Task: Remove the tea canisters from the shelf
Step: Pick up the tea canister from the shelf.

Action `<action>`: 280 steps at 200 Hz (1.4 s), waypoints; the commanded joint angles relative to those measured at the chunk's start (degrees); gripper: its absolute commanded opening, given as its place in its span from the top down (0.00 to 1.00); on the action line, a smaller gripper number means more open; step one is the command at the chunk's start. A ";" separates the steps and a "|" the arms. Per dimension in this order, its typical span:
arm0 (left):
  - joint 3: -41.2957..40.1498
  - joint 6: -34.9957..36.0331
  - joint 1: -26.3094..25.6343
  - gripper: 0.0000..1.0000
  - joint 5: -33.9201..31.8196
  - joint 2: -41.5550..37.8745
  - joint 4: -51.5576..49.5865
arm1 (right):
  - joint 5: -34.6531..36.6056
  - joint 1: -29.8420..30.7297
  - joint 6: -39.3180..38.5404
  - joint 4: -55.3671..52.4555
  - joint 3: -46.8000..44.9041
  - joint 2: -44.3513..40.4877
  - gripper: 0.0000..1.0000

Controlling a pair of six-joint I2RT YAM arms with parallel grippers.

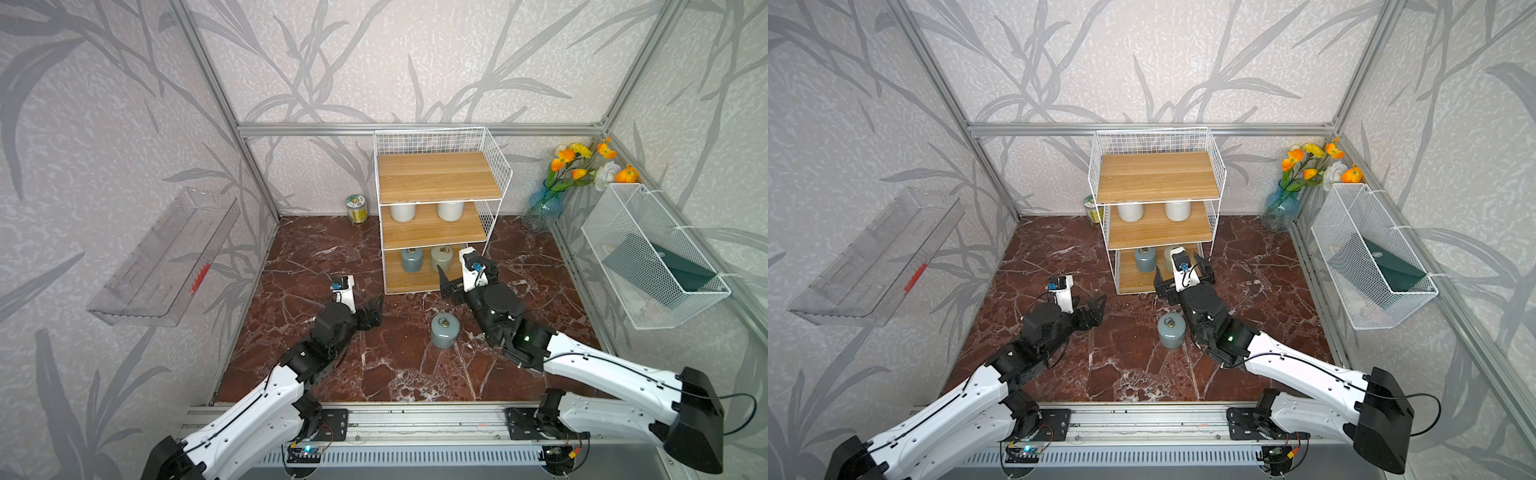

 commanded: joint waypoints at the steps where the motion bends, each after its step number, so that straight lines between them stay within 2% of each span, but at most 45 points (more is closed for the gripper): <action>1: 1.43 -0.37 -0.34 0.09 -0.22 -0.62 1.07 | -0.66 -0.98 -4.68 12.26 1.31 3.03 0.03; 40: 0.00 -1.35 -0.56 0.09 -0.82 -2.44 0.51 | -4.72 -5.38 -2.77 15.70 3.85 7.68 0.04; 73: -0.82 -1.85 -0.64 0.09 -1.52 -4.38 -0.77 | -4.20 -6.41 -5.12 18.65 5.79 11.00 0.04; 98: -1.62 -1.92 -0.61 0.08 -2.19 -5.54 -0.99 | -6.15 -9.02 -3.27 21.82 6.78 14.37 0.05; 135: -1.22 -1.91 -0.67 0.09 -1.93 -6.27 -2.36 | -3.35 -10.65 -5.04 31.17 6.70 19.78 0.05; 191: -1.57 -1.91 -0.71 0.09 -2.43 -6.80 -3.67 | -3.21 -12.84 -5.63 37.22 11.06 28.09 0.05; 239: -2.17 -2.06 -0.68 0.09 -3.07 -7.34 -4.16 | -1.64 -13.71 -8.97 38.09 14.84 31.47 0.05; 280: -2.39 -2.05 -0.72 0.09 -3.11 -6.79 -4.03 | -2.50 -15.97 -7.94 37.29 15.98 32.79 0.05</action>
